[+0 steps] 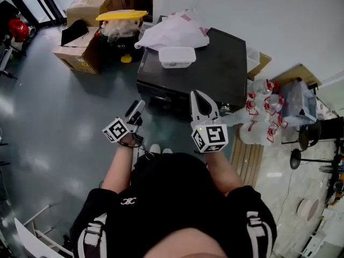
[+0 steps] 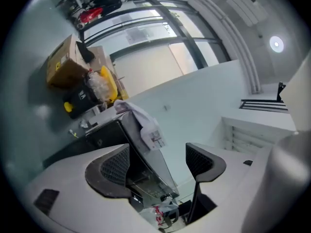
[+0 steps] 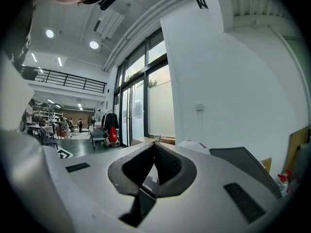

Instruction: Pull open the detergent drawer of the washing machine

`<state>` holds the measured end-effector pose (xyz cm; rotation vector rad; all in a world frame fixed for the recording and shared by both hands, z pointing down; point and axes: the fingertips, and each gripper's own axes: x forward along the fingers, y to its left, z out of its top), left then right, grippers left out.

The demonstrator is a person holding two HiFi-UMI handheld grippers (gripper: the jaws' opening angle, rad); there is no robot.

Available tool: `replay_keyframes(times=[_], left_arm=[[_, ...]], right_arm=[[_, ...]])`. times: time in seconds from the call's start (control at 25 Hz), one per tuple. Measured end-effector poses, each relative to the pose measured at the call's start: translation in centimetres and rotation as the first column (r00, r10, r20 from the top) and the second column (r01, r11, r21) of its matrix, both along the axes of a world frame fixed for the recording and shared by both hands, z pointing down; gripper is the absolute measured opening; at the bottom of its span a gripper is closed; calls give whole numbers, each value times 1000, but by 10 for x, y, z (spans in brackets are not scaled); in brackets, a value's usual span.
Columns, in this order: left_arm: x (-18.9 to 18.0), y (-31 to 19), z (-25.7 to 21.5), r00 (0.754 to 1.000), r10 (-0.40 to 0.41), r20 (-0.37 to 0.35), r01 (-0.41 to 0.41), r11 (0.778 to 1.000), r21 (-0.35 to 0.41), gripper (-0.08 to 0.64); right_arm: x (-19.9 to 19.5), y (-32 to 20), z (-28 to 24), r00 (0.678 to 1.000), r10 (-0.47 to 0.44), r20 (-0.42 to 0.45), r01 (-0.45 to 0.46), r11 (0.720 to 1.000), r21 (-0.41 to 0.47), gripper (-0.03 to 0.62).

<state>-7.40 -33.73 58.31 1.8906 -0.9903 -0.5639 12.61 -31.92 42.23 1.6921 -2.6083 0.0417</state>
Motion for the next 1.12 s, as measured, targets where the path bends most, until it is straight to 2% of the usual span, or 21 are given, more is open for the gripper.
replay_keyframes(times=[0.08, 0.2, 0.36, 0.48, 0.64, 0.76, 0.8, 0.92, 1.04, 1.12], left_arm=[[4, -4, 13, 998, 13, -57, -14, 1000, -15, 345], [5, -8, 37, 998, 31, -56, -34, 998, -52, 346], [25, -15, 48, 979, 85, -187, -95, 995, -41, 345], [36, -23, 61, 964, 110, -242, -128, 990, -60, 345], [43, -38, 86, 966, 140, -218, -162, 983, -84, 345], [54, -47, 90, 935, 156, -319, -194, 977, -91, 347], [55, -51, 95, 934, 154, -324, -195, 976, -98, 347], [49, -65, 119, 962, 140, -235, -174, 976, -131, 345], [50, -75, 129, 962, 131, -241, -169, 975, -145, 345], [52, -82, 126, 947, 122, -296, -167, 977, -131, 345]], right_arm=[[3, 0, 1, 1000, 12, -5, -12, 1000, -4, 2], [8, 0, 4, 999, 30, -9, -30, 999, -14, 2], [15, -1, 10, 998, 60, -37, -61, 998, -27, 2], [19, -5, 15, 996, 84, -39, -85, 995, -41, 2], [23, -12, 22, 993, 110, -48, -112, 992, -60, 2], [30, -16, 30, 990, 130, -59, -134, 988, -78, 2], [32, -17, 33, 988, 136, -68, -142, 986, -84, 2], [36, -22, 40, 984, 144, -108, -154, 984, -93, 2], [39, -23, 43, 981, 144, -132, -157, 983, -95, 2], [41, -25, 46, 980, 145, -138, -159, 982, -100, 2]])
